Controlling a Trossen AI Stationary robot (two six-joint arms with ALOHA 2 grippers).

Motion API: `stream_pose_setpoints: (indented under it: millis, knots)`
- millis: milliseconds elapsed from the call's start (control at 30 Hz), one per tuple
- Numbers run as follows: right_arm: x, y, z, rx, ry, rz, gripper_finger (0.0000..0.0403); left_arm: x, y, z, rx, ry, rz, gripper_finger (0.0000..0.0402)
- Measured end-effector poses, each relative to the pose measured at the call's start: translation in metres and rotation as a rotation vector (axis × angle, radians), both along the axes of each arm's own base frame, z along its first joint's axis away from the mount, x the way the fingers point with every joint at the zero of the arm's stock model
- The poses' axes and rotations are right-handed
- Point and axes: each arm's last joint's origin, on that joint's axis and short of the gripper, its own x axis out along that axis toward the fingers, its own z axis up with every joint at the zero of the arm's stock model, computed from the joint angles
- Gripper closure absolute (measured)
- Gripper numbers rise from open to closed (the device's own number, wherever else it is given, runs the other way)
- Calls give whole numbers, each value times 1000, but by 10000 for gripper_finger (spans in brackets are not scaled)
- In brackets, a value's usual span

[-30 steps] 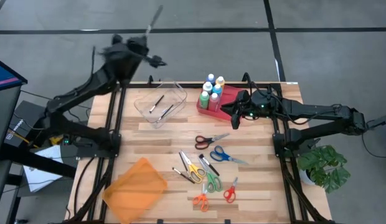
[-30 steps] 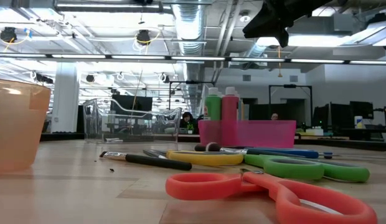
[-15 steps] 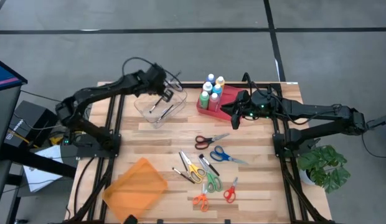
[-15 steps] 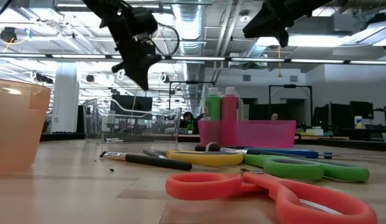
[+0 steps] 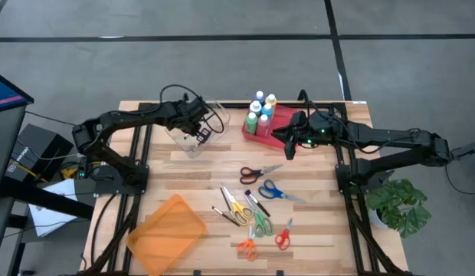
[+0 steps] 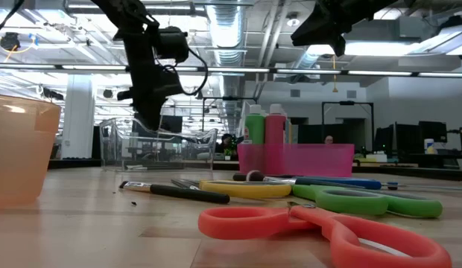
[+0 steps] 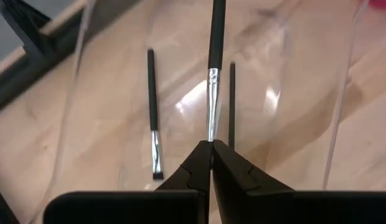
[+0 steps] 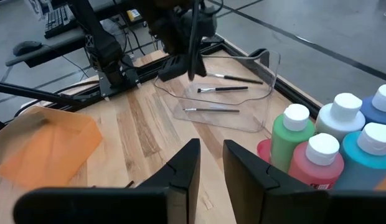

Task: Pick & Place Paint Supplies
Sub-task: Put the black paint brush into the transparent bin

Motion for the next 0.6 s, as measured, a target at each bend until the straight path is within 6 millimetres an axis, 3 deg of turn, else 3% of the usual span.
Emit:
stream_pose_setpoints:
  millis: [600]
  knots:
    - [-1, -6, 0, -16, 6, -19, 335, -6, -5, -31, -14, -22, -3, 399]
